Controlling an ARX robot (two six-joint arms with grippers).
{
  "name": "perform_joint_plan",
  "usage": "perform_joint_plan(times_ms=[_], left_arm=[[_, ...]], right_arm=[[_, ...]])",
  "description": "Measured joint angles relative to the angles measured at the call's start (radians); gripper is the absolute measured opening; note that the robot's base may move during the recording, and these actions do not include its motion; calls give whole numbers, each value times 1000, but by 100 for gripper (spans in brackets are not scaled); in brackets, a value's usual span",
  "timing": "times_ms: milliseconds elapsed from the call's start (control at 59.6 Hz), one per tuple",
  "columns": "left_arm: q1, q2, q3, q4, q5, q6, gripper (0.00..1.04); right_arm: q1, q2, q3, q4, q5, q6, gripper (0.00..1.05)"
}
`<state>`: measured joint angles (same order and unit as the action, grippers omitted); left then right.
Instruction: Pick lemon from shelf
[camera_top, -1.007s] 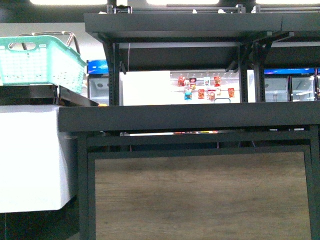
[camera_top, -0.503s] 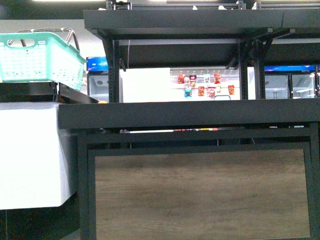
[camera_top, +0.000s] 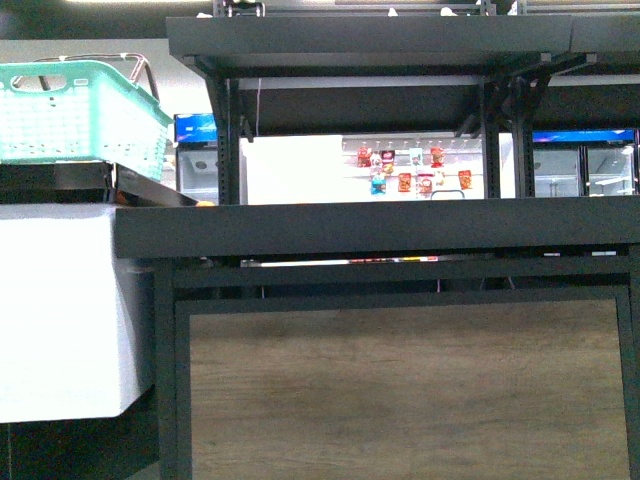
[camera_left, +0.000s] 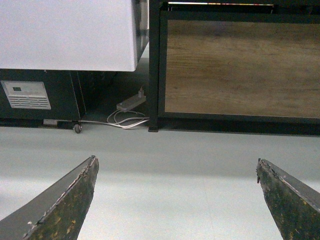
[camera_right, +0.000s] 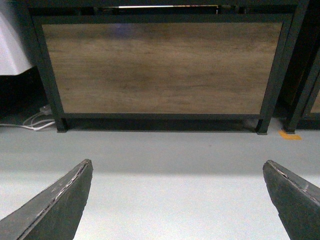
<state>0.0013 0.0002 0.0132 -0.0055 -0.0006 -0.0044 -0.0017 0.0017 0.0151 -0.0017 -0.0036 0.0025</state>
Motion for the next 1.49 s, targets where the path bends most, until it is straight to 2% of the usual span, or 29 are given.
perform_joint_plan(times_ms=[1493], left_arm=[[0,0,0,0,0,0,97]], right_arm=[[0,0,0,0,0,0,102]])
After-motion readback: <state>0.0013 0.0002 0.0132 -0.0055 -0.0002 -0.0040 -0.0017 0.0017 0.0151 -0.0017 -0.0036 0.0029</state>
